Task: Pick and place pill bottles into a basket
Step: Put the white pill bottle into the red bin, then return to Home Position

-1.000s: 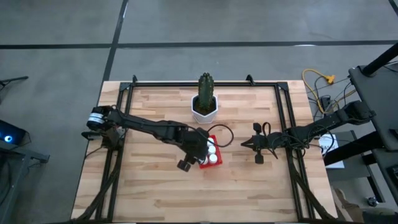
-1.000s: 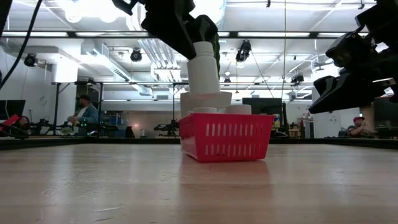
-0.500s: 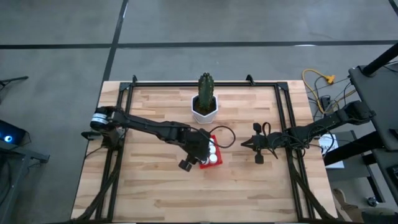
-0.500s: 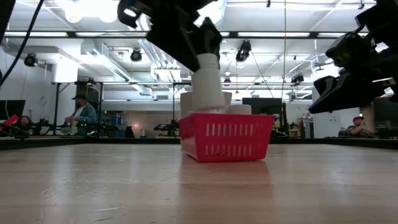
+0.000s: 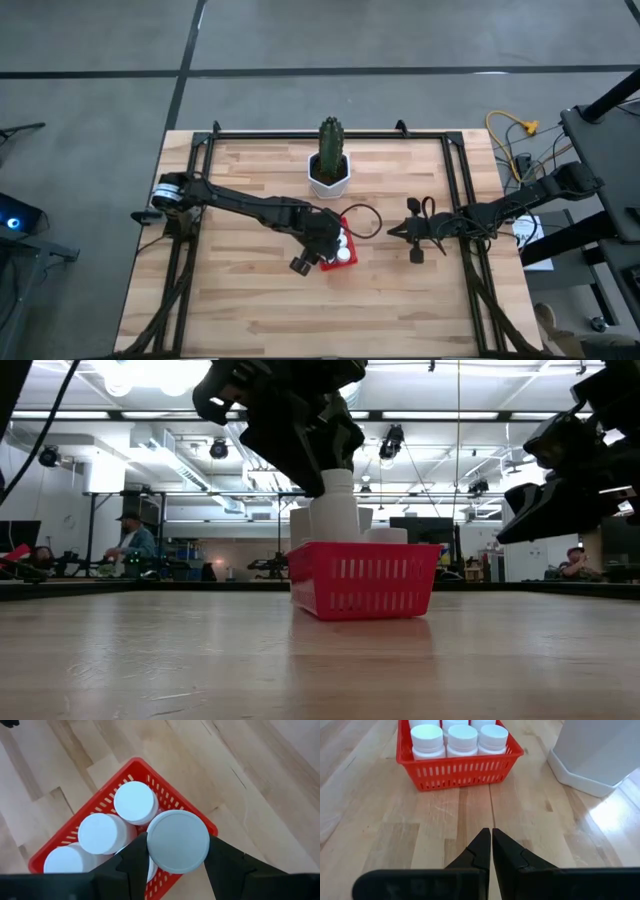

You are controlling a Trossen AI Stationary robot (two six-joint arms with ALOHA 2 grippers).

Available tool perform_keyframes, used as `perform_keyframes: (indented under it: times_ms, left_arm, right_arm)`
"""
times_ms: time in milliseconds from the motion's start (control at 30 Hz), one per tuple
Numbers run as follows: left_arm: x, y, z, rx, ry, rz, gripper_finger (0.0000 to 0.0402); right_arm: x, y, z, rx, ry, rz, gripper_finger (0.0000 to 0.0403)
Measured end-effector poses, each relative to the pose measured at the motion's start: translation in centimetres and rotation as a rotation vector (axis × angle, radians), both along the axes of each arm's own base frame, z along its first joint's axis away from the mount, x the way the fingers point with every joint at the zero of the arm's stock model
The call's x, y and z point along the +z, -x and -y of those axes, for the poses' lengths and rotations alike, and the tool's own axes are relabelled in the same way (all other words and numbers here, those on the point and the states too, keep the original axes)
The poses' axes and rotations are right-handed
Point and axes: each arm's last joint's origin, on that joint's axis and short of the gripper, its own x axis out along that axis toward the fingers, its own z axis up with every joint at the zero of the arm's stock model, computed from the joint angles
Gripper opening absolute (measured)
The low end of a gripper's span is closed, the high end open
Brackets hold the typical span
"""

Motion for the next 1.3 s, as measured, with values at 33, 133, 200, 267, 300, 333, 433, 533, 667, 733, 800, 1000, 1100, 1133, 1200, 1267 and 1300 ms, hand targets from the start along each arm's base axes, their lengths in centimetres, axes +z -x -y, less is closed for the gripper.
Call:
perform_keyframes:
  times_ms: [33,133,200,267,300,333,433,533,667,733,800,1000,1100,1133,1200,1267,1300]
  left_arm:
    - [0.0,0.0,0.0,0.0,0.001,0.0,0.015]
    - [-0.3,-0.2,0.0,-0.001,0.003,-0.004,0.015]
    - [-0.6,-0.3,0.0,-0.004,0.007,-0.01,0.015]
    - [-1.0,-0.5,0.0,-0.009,0.019,-0.019,0.015]
    - [-1.2,-0.6,0.0,-0.01,0.02,-0.017,0.015]
    - [-1.3,-0.7,0.0,-0.01,0.02,-0.017,0.015]
    - [-1.6,-0.8,-0.1,-0.008,0.019,-0.028,0.015]
    - [-1.6,-0.8,-0.1,-0.008,0.019,-0.027,0.015]
    - [-1.5,-0.8,-0.1,-0.007,0.02,-0.024,0.0152]
    - [-1.5,-0.8,-0.1,0.007,0.029,-0.028,0.0159]
    - [-1.5,-0.8,-0.1,0.014,0.033,-0.028,0.0167]
    - [-1.5,-0.8,-0.1,0.016,0.034,-0.027,0.0183]
    - [-1.5,-0.8,-0.1,0.016,0.034,-0.027,0.0184]
    - [-1.5,-0.8,-0.1,0.016,0.034,-0.027,0.0184]
    - [-1.5,-0.8,-0.1,0.016,0.034,-0.027,0.0184]
    - [-1.5,-0.8,-0.1,0.016,0.034,-0.029,0.0184]
    - [-1.4,-0.7,-0.1,0.016,0.033,-0.032,0.0184]
  right_arm:
    - [0.0,0.0,0.0,0.0,0.0,-0.001,0.0008]
    - [0.0,0.0,0.0,0.0,0.0,0.0,0.0008]
    - [0.0,0.0,0.0,0.0,0.0,-0.001,0.0008]
    - [0.0,0.0,0.0,0.0,-0.001,0.0,0.0008]
    - [0.0,0.0,0.0,0.0,-0.001,-0.001,0.0008]
    - [0.0,0.0,0.0,-0.001,-0.002,-0.001,0.0008]
    - [0.0,0.0,0.0,-0.002,-0.003,-0.001,0.0008]
    - [0.0,0.0,0.0,-0.002,-0.002,-0.001,0.0008]
    - [0.0,0.0,0.0,-0.001,-0.002,-0.001,0.0008]
    - [0.0,0.0,0.0,-0.002,-0.003,-0.001,0.0008]
    - [0.0,0.0,0.0,-0.001,-0.003,-0.001,0.0008]
    - [0.0,0.0,0.0,0.0,-0.003,-0.002,0.0008]
    - [0.0,0.0,0.0,0.0,-0.003,-0.002,0.0008]
    - [0.0,0.0,0.0,0.0,-0.003,-0.002,0.0008]
    - [0.0,0.0,0.0,0.0,-0.003,-0.002,0.0008]
    - [0.0,0.0,0.0,0.0,-0.003,-0.002,0.0008]
    - [0.0,0.0,0.0,0.0,-0.003,-0.002,0.0008]
